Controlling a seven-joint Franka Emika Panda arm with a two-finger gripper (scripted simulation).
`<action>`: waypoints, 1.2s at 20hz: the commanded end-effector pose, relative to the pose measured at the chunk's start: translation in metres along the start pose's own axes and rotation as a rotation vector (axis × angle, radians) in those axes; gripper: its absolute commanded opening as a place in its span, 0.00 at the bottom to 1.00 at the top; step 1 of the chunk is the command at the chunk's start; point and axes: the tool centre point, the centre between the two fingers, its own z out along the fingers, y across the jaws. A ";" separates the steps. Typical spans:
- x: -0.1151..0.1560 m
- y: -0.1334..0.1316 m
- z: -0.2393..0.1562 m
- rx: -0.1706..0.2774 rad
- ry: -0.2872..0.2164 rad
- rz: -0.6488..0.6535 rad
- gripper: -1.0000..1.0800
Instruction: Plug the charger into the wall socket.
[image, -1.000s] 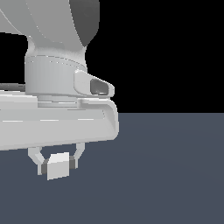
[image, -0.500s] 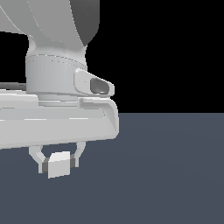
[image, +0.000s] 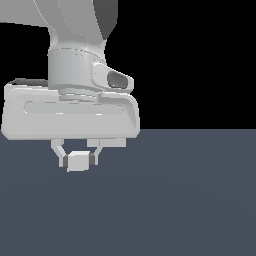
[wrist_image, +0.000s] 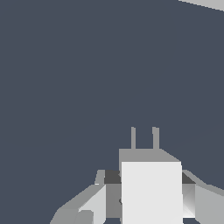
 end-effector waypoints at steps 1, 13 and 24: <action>0.011 0.007 -0.014 -0.002 0.001 0.062 0.00; 0.042 0.032 -0.052 -0.014 0.001 0.244 0.00; 0.047 0.034 -0.052 -0.015 0.001 0.247 0.00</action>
